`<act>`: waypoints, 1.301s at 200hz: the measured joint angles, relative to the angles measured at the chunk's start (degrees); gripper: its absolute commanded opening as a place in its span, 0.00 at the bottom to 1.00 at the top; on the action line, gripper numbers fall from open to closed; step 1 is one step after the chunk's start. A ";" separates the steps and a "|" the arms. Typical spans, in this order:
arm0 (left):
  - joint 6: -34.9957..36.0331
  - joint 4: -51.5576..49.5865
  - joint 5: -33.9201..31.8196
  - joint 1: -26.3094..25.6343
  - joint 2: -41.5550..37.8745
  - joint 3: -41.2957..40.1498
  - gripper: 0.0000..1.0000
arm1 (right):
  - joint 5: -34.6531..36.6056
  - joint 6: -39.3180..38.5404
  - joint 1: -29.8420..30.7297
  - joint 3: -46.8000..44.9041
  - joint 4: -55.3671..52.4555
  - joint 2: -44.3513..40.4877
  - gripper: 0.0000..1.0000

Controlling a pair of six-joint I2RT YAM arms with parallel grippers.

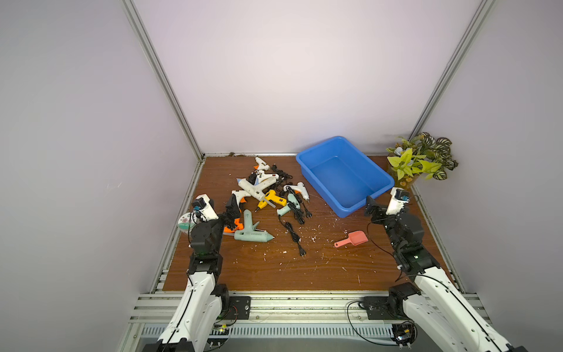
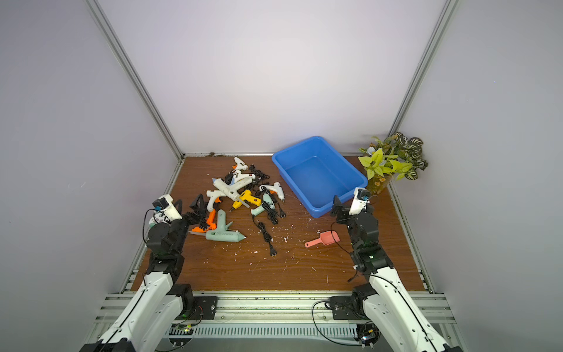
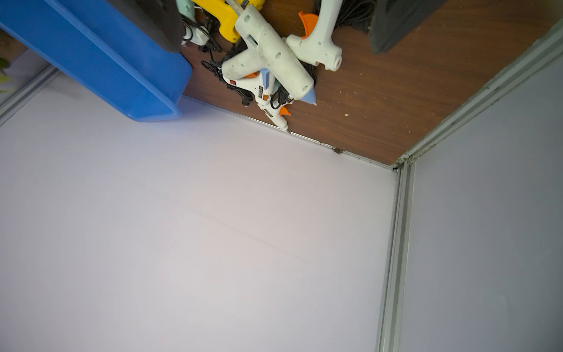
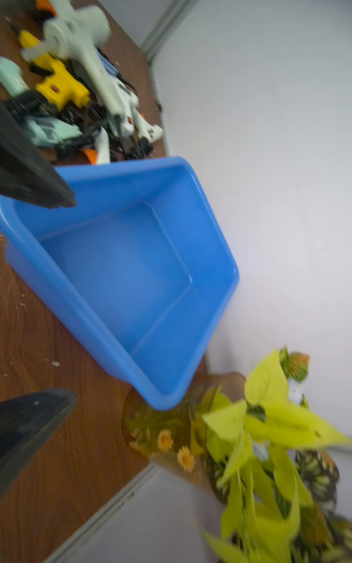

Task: Put the hot melt glue gun into the storage box
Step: Pick up the hot melt adhesive gun from the center of the board.

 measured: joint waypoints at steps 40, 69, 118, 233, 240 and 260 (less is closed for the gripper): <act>-8.17 -8.92 -0.52 0.00 -0.42 1.01 1.00 | -3.76 -1.40 11.47 7.91 -3.32 11.47 0.99; -11.82 -13.00 -0.59 0.00 -0.24 2.27 1.00 | -7.30 -3.54 18.53 15.41 -4.72 22.71 0.99; -14.71 -16.17 -1.68 0.00 -1.64 2.38 1.00 | -13.68 -7.28 27.69 33.53 -9.14 45.16 0.95; -15.30 -21.62 -5.86 0.00 -3.43 2.49 1.00 | -17.70 -17.35 40.83 73.33 -26.71 85.11 0.93; -15.30 -21.86 -6.03 0.00 -3.43 2.49 1.00 | -17.68 -17.79 41.35 75.10 -27.61 86.77 0.93; -15.30 -22.27 -6.32 0.00 -3.43 2.49 1.00 | -17.68 -18.86 42.64 79.01 -29.57 90.23 0.92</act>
